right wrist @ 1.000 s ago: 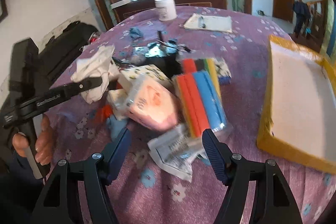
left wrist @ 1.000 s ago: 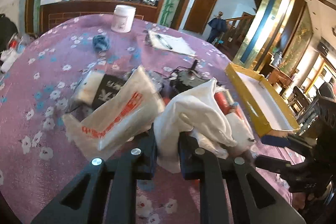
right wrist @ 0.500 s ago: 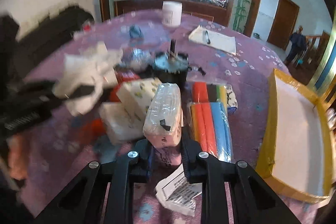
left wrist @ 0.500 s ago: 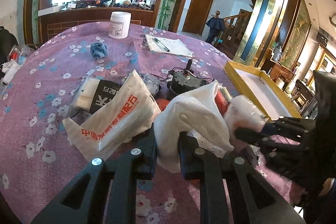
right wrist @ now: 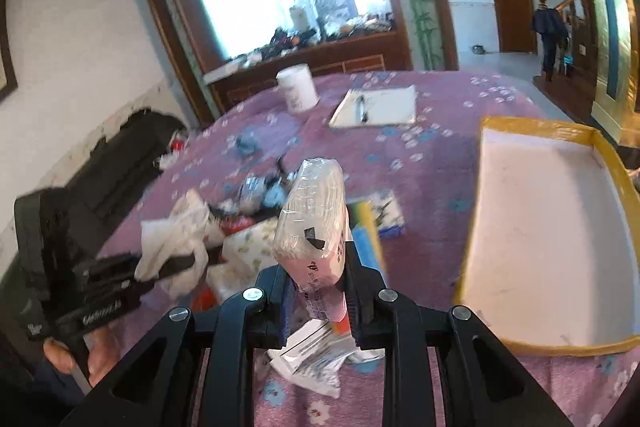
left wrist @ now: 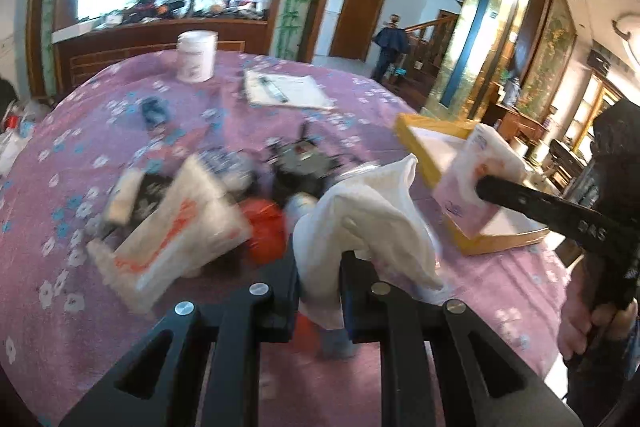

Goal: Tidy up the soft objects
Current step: 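Carry white tissue into tray with left tool while right tool carries pink tissue pack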

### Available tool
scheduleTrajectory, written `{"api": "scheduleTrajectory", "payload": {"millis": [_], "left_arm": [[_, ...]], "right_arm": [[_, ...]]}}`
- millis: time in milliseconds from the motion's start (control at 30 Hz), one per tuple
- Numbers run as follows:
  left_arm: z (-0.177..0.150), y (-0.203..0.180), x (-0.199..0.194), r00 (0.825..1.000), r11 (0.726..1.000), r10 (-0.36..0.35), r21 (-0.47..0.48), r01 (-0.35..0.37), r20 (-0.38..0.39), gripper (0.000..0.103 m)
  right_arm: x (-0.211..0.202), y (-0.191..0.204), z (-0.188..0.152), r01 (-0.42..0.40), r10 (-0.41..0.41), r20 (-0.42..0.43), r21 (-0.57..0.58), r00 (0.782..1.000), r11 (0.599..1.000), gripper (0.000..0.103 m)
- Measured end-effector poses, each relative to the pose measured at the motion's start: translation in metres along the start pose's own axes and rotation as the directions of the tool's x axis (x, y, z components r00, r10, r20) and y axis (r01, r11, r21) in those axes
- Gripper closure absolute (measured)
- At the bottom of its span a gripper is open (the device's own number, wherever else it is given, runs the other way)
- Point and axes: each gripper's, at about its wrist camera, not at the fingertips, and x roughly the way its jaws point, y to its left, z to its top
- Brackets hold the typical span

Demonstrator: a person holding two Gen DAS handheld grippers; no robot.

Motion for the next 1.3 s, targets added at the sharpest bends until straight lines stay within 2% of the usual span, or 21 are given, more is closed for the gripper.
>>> {"api": "scheduleTrajectory", "payload": {"millis": [233, 367, 467, 600, 733, 867, 933, 1000, 1100, 1167, 1300], "left_arm": [[0.033, -0.064, 0.021, 0.999, 0.996, -0.049, 0.081, 0.049, -0.008, 0.087], [0.053, -0.097, 0.047, 0.997, 0.991, -0.073, 0.108, 0.077, -0.038, 0.087], [0.075, -0.124, 0.078, 0.989, 0.986, -0.116, 0.108, 0.125, -0.088, 0.087], [0.101, -0.155, 0.125, 0.984, 0.984, -0.119, 0.12, 0.135, -0.131, 0.087], [0.12, -0.177, 0.179, 0.973, 0.985, -0.113, 0.106, 0.137, -0.201, 0.087], [0.12, -0.191, 0.222, 0.962, 0.988, -0.094, 0.094, 0.122, -0.257, 0.087], [0.114, -0.198, 0.248, 0.953, 0.991, -0.074, 0.089, 0.104, -0.293, 0.087], [0.111, -0.202, 0.265, 0.944, 0.991, -0.08, 0.073, 0.109, -0.321, 0.087], [0.108, -0.209, 0.278, 0.943, 0.993, -0.065, 0.073, 0.093, -0.328, 0.087], [0.11, -0.214, 0.287, 0.945, 0.993, -0.049, 0.083, 0.079, -0.322, 0.087], [0.112, -0.218, 0.297, 0.942, 0.995, -0.018, 0.087, 0.05, -0.334, 0.086]], "right_arm": [[-0.025, -0.056, 0.019, 0.031, -0.041, 0.076, 0.128, 0.996, 0.991, 0.08], [-0.034, -0.098, 0.031, 0.054, -0.078, 0.104, 0.22, 0.992, 0.974, 0.08], [-0.032, -0.13, 0.047, 0.076, -0.113, 0.114, 0.285, 0.987, 0.956, 0.08], [-0.019, -0.169, 0.074, 0.108, -0.153, 0.099, 0.361, 0.983, 0.926, 0.08], [0.008, -0.213, 0.091, 0.139, -0.172, 0.033, 0.442, 0.985, 0.886, 0.08], [0.028, -0.246, 0.079, 0.148, -0.181, 0.021, 0.493, 0.983, 0.858, 0.08], [0.042, -0.263, 0.067, 0.158, -0.165, -0.033, 0.522, 0.986, 0.838, 0.08], [0.044, -0.272, 0.062, 0.161, -0.162, -0.046, 0.543, 0.986, 0.824, 0.08], [0.039, -0.278, 0.059, 0.146, -0.157, -0.029, 0.563, 0.987, 0.813, 0.08], [0.037, -0.277, 0.06, 0.144, -0.16, -0.02, 0.553, 0.987, 0.821, 0.08], [0.035, -0.279, 0.056, 0.153, -0.163, -0.034, 0.561, 0.986, 0.814, 0.077]]}}
